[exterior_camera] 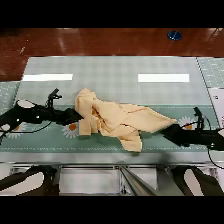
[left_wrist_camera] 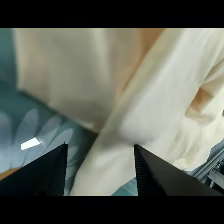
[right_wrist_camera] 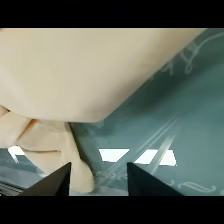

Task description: Fold the shirts.

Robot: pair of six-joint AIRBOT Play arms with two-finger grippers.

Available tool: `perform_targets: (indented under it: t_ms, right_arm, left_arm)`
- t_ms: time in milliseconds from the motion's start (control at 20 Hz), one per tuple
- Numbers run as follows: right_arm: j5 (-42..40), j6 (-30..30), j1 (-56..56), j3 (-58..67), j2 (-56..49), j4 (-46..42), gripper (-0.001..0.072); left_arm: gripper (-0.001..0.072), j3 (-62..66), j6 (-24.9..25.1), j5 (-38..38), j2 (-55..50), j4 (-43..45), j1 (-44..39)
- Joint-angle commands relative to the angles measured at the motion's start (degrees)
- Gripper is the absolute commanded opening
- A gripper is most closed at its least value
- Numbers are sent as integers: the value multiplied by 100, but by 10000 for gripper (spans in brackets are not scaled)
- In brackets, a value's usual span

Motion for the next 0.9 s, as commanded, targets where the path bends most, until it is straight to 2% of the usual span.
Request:
perform_targets:
  t_ms: [0,50,100,150,200,450,550,700,750,850]
  right_arm:
    - [-396,553,1023,-142,2,28,403]
    - [-564,713,1342,-142,-31,22,404]
    - [-741,852,1668,-142,-118,33,404]
    - [-914,920,1941,-140,-247,42,404]
    - [-1073,986,2203,-140,-411,48,404]
    - [-1790,966,3244,-136,-1272,640,403]
    - [-2149,723,3648,-133,-1606,1167,403]
    - [-2527,299,4100,20,-1974,1921,361]
    - [-2590,232,4240,173,-2087,2026,327]
    - [-2562,48,4441,610,-2264,2035,163]
  left_arm:
    - [508,389,72,48,-337,-20,-435]
    - [508,483,72,9,-400,-17,-516]
    - [447,560,76,-74,-452,-17,-546]
    - [155,616,76,-203,-479,-15,-540]
    - [22,658,118,-313,-481,-17,-511]
    - [20,855,184,-820,-479,-22,-409]
    - [20,874,179,-820,-479,-22,-411]
    - [20,879,162,-817,-479,-31,-411]
    - [20,879,162,-817,-479,-50,-411]
    - [20,922,160,-820,-466,-118,-393]
